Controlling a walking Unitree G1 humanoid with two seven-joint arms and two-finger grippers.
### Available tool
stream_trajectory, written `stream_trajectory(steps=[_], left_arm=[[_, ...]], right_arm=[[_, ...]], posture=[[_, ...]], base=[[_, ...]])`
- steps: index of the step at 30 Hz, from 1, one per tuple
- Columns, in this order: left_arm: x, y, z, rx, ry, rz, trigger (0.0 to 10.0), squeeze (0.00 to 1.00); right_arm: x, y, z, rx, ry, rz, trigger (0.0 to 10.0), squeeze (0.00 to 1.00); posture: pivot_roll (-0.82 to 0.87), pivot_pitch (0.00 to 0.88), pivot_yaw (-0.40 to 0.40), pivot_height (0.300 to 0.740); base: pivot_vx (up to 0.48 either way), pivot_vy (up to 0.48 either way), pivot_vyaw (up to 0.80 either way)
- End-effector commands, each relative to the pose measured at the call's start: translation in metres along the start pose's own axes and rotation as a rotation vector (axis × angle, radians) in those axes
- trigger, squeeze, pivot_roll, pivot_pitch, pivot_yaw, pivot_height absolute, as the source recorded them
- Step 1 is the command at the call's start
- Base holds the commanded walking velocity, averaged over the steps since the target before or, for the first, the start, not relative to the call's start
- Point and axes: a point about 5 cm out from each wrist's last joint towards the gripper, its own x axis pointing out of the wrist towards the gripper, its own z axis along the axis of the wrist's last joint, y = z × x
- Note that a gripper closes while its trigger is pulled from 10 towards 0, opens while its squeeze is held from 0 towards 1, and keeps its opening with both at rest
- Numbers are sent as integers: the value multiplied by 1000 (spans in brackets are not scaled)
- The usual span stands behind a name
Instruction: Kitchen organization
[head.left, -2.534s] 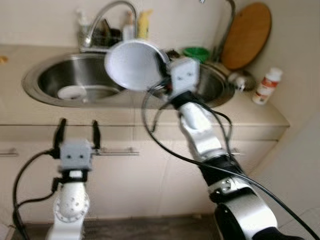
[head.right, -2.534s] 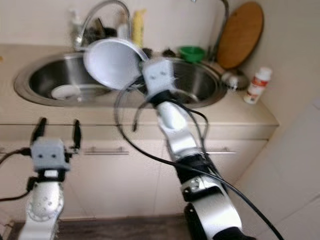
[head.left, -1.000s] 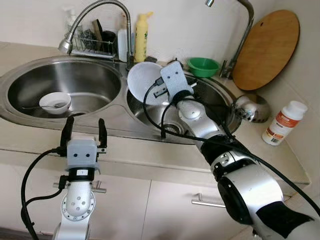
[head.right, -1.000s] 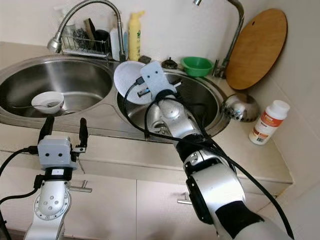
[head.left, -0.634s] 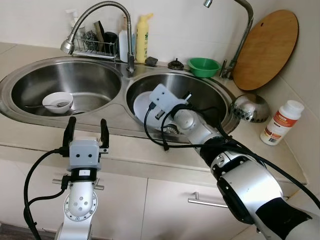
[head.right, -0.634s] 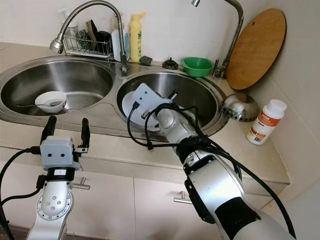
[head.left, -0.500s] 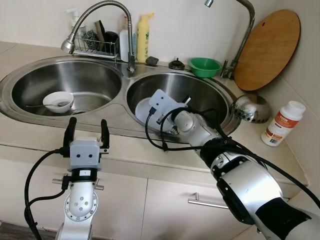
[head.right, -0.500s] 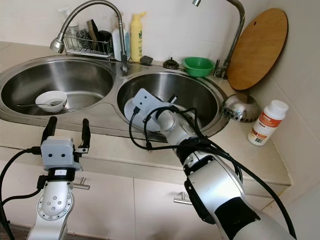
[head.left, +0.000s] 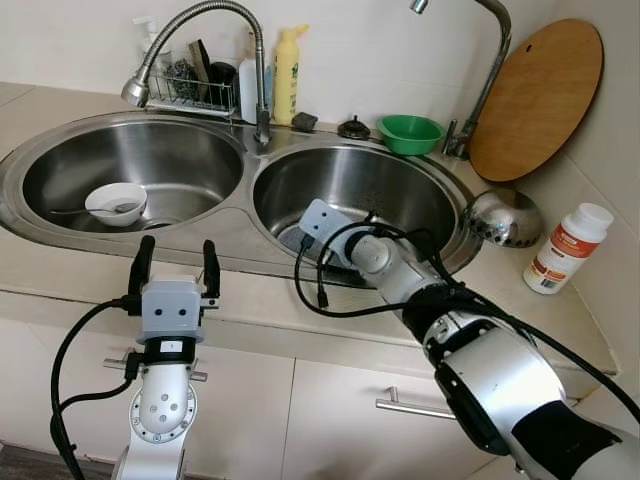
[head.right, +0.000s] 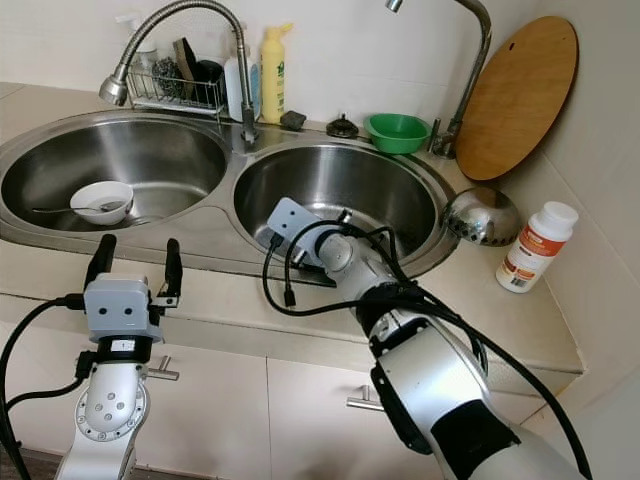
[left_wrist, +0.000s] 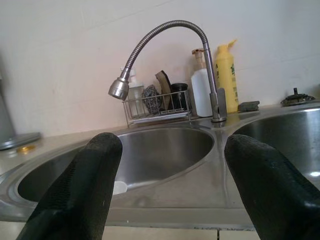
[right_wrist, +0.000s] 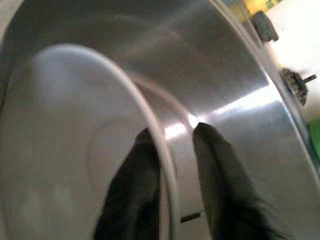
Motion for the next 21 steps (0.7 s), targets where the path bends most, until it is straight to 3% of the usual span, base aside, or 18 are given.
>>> stream_trajectory(steps=[1, 8, 11, 17, 19, 21], left_arm=[[-1, -2, -1, 0, 11, -14, 10000, 0], [-1, -3, -2, -1, 17, -23, 10000, 0], [-2, -3, -3, 0, 25, -23, 10000, 0], [-2, -3, -4, 1, 31, -22, 10000, 0], [-3, -3, -5, 0, 36, -23, 10000, 0], [-3, -3, -5, -1, 38, -23, 10000, 0]], right_arm=[[-1, -1, -2, 49, 0, -6, 10000, 1000], [-2, 4, -5, 21, -5, 90, 10000, 1000], [-4, 13, -13, -73, 20, 229, 10000, 1000], [-6, 4, -13, -92, 17, 245, 10000, 1000], [-6, -3, -9, -43, -4, 241, 10000, 0], [-7, -4, -9, -26, -10, 245, 10000, 0]], posture=[[156, 0, -93, 740], [153, 0, -92, 740], [154, 0, -92, 740], [154, 0, -91, 740], [152, 0, -89, 740], [153, 0, -89, 740]], base=[[0, 0, 0], [0, 0, 0], [0, 0, 0], [0, 0, 0], [0, 0, 0], [0, 0, 0]])
